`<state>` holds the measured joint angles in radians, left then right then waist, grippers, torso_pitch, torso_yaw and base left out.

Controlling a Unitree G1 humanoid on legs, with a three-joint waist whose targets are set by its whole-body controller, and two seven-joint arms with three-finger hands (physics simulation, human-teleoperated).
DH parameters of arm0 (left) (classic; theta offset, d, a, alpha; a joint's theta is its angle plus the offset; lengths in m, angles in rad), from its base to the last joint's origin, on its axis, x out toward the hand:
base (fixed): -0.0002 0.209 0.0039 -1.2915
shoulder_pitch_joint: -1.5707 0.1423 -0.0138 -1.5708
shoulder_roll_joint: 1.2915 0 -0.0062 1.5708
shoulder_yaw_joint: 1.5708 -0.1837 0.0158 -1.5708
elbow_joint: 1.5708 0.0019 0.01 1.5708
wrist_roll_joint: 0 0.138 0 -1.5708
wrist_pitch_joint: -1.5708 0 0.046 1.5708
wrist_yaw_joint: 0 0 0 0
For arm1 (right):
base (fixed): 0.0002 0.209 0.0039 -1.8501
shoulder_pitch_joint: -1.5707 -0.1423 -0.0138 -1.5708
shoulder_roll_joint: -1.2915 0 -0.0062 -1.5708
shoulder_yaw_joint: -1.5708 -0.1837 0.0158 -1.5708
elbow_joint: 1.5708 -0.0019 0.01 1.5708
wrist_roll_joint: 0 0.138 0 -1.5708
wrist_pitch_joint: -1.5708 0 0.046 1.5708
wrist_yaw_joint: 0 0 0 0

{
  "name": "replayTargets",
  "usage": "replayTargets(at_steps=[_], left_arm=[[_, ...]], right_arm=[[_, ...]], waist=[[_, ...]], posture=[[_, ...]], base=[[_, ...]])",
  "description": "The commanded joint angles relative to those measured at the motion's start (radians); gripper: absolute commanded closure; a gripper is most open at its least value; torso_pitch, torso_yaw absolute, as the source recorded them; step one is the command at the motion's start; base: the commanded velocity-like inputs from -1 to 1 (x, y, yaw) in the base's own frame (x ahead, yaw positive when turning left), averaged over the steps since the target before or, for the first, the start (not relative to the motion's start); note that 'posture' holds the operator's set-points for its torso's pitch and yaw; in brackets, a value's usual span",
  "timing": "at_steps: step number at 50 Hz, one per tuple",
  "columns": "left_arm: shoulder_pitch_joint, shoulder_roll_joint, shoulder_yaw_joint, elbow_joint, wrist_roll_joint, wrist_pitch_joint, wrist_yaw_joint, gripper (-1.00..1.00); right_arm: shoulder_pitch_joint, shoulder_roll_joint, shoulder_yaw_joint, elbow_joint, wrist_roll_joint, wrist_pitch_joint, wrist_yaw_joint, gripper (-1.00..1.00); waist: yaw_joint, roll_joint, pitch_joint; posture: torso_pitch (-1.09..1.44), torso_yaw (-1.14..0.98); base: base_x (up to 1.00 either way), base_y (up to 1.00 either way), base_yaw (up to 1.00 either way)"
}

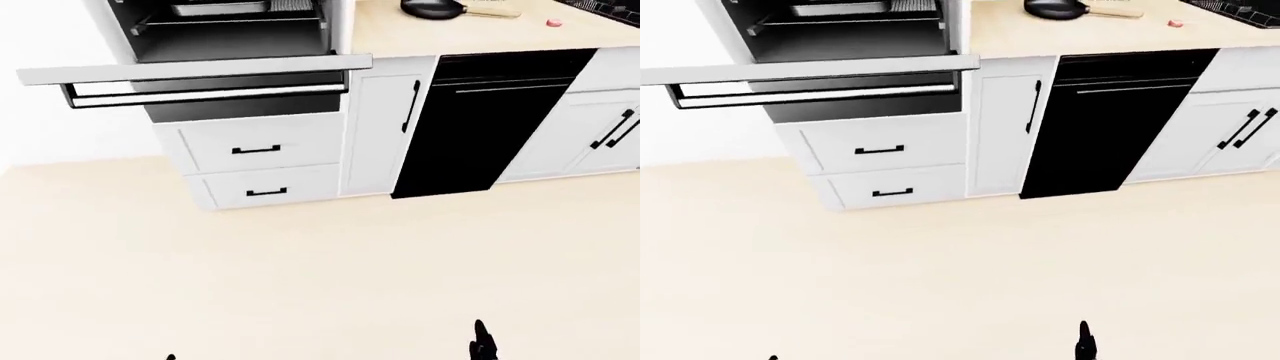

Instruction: Close the oven door.

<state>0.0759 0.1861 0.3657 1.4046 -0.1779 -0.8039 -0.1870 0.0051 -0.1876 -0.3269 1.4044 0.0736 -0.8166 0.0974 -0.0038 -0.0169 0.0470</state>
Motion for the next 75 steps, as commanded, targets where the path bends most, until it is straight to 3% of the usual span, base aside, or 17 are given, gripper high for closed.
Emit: replayTargets(at_steps=[1, 6, 7, 11, 15, 17, 19, 32, 35, 37, 43, 49, 51, 65, 66, 70, 75], left_arm=[[-0.002, 0.007, 0.003, -0.01, -0.002, -0.02, -0.001, -1.0], [-0.002, 0.007, 0.003, -0.01, -0.001, -0.02, -0.001, -1.0], [-0.002, 0.007, 0.002, -0.01, -0.001, -0.02, -0.001, -1.0], [-0.007, 0.006, 0.001, -0.011, -0.004, -0.02, -0.003, -1.0], [-0.004, 0.007, 0.001, -0.01, -0.005, -0.021, -0.004, -1.0], [-0.004, 0.008, 0.002, -0.01, -0.006, -0.02, -0.004, -1.0], [-0.004, 0.007, 0.001, -0.01, -0.004, -0.02, -0.002, -1.0], [-0.013, 0.016, 0.01, -0.01, -0.005, -0.007, -0.013, -1.0], [-0.013, 0.016, 0.013, -0.01, -0.003, -0.007, -0.013, -1.0], [-0.01, 0.012, 0.012, -0.01, 0.0, -0.01, -0.01, -1.0], [-0.003, 0.004, 0.007, -0.011, 0.002, -0.021, -0.003, -1.0], [-0.002, 0.004, 0.003, -0.011, -0.002, -0.022, -0.003, -1.0], [-0.002, 0.005, 0.002, -0.01, -0.003, -0.021, -0.004, -1.0], [-0.003, 0.007, 0.001, -0.01, -0.006, -0.016, -0.008, -1.0], [-0.004, 0.007, 0.002, -0.01, -0.007, -0.016, -0.008, -1.0], [-0.003, 0.008, 0.003, -0.01, -0.008, -0.016, -0.01, -1.0], [-0.002, 0.008, 0.003, -0.01, -0.008, -0.016, -0.011, -1.0]], right_arm=[[-0.006, -0.01, -0.002, -0.014, 0.005, -0.025, -0.004, -1.0], [-0.005, -0.01, -0.002, -0.015, 0.006, -0.025, -0.003, -1.0], [-0.005, -0.01, -0.002, -0.015, 0.007, -0.025, -0.003, -1.0], [-0.004, -0.009, -0.001, -0.014, 0.006, -0.025, -0.004, -1.0], [-0.004, -0.009, -0.001, -0.014, 0.006, -0.026, -0.003, -1.0], [-0.004, -0.009, -0.001, -0.014, 0.005, -0.026, -0.003, -1.0], [-0.005, -0.009, 0.0, -0.014, 0.005, -0.025, -0.003, -1.0], [-0.011, -0.01, -0.001, -0.015, 0.008, -0.022, -0.001, -1.0], [-0.01, -0.01, -0.002, -0.014, 0.007, -0.021, -0.001, -1.0], [-0.009, -0.01, -0.002, -0.014, 0.006, -0.022, -0.001, -1.0], [-0.006, -0.009, -0.001, -0.014, 0.005, -0.025, -0.001, -1.0], [-0.006, -0.009, 0.0, -0.015, 0.004, -0.025, -0.002, -1.0], [-0.006, -0.009, 0.0, -0.014, 0.004, -0.025, -0.002, -1.0], [-0.005, -0.008, -0.001, -0.014, 0.003, -0.023, -0.001, -1.0], [-0.006, -0.008, -0.001, -0.014, 0.004, -0.023, 0.0, -1.0], [-0.007, -0.01, -0.001, -0.014, 0.005, -0.022, 0.001, -1.0], [-0.007, -0.009, -0.002, -0.014, 0.006, -0.022, 0.001, -1.0]], waist=[[0.0, 0.0, -0.005], [-0.007, -0.082, -0.017], [-0.016, -0.04, -0.012], [-0.018, -0.043, -0.019], [-0.014, -0.002, -0.008], [-0.013, 0.038, -0.009], [-0.007, 0.114, -0.029], [-0.004, -0.018, -0.006], [-0.008, -0.074, -0.014], [-0.018, -0.039, -0.011], [-0.014, -0.02, -0.012], [-0.013, 0.112, -0.041], [0.0, 0.082, -0.011], [-0.007, -0.075, -0.011], [-0.019, -0.031, -0.012], [-0.016, -0.045, -0.021], [-0.013, 0.025, -0.009]], posture=[[0.0, 0.0], [0.0, 0.0], [0.0, 0.0], [0.0, 0.0], [0.0, 0.0], [0.0, 0.0], [0.0, 0.0], [0.0, 0.0], [0.0, 0.0], [0.0, 0.0], [0.0, 0.0], [0.0, 0.0], [0.0, 0.0], [0.0, 0.0], [0.0, 0.0], [0.0, 0.0], [0.0, 0.0]], base=[[0.0, 0.38, 0.0], [0.0, 0.38, 0.0], [0.0, 0.38, 0.0], [0.0, 0.38, 0.0], [0.0, 0.38, 0.0], [0.0, 0.38, 0.0], [0.0, 0.38, 0.0], [0.0, 0.38, 0.0], [0.0, 0.38, 0.0], [0.0, 0.38, 0.0], [0.0, 0.38, 0.0], [0.0, 0.38, 0.0], [0.0, 0.38, 0.0], [0.0, 0.38, 0.0], [0.0, 0.38, 0.0], [0.0, 0.38, 0.0], [0.0, 0.38, 0.0]])
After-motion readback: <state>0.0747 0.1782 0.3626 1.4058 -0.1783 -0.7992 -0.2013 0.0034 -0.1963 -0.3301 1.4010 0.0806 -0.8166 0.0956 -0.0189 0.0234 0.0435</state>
